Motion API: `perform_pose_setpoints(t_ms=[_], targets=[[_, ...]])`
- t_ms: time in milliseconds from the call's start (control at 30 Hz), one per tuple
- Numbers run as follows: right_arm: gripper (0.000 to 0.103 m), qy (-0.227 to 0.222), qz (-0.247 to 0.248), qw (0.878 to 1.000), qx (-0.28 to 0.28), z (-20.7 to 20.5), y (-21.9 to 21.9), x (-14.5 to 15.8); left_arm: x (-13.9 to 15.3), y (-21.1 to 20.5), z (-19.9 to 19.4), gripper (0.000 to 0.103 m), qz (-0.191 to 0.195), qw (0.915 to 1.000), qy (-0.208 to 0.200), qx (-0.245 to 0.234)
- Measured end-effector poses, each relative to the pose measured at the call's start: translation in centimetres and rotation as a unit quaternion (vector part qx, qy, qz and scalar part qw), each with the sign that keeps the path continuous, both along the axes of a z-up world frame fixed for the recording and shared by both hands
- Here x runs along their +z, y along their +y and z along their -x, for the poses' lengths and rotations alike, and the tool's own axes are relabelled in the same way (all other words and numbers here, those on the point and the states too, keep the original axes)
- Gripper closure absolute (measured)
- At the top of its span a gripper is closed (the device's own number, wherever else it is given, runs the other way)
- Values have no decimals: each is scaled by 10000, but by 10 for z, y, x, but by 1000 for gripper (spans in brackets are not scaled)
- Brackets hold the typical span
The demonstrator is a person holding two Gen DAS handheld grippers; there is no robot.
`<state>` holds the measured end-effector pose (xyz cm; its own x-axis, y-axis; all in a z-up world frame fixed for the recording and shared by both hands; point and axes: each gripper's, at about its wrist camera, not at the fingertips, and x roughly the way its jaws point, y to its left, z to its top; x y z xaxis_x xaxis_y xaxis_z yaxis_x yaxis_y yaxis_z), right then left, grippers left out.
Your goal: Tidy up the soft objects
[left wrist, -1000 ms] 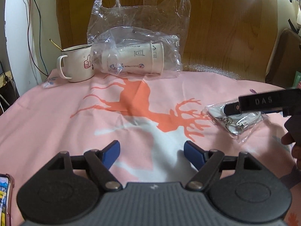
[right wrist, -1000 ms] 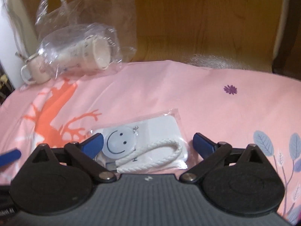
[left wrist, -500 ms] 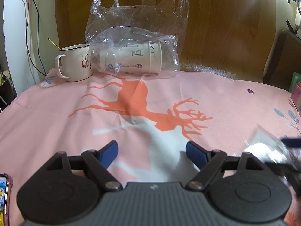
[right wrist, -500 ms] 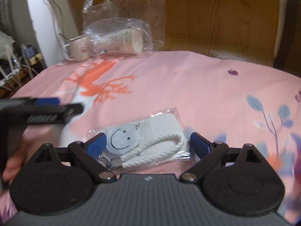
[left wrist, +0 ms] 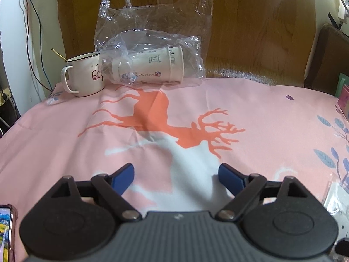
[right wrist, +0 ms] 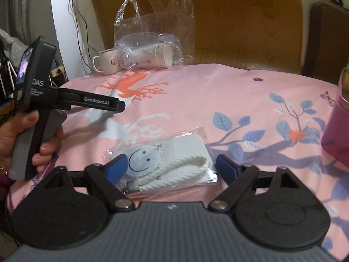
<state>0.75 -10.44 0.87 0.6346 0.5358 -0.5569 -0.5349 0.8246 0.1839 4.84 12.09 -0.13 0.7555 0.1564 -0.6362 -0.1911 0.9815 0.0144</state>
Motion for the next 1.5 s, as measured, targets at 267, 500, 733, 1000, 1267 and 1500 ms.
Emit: perform_pose_setpoints(t_ms=[267, 500, 733, 1000, 1267, 1500], targets=[[36, 72, -304, 9995, -68, 31, -24, 2, 0, -1, 0, 13, -28, 10000, 33, -20], [36, 283, -683, 9972, -81, 49, -49, 4, 2, 4, 8, 11, 201, 9997, 3, -139], [35, -105, -168, 9998, 93, 63, -53, -1, 20, 1, 68, 13, 1246, 9875, -476, -843], [50, -640, 522, 9963, 234, 67, -32, -4, 26, -43, 109, 11, 1193, 9639, -633, -2296], [86, -785, 440, 9957, 214, 60, -16, 6, 11, -71, 112, 1, 1023, 9522, -333, -2859], [86, -1208, 271, 9919, 291, 46, 7, 28, 21, -56, 117, 1, 1081, 9520, -662, -2786]])
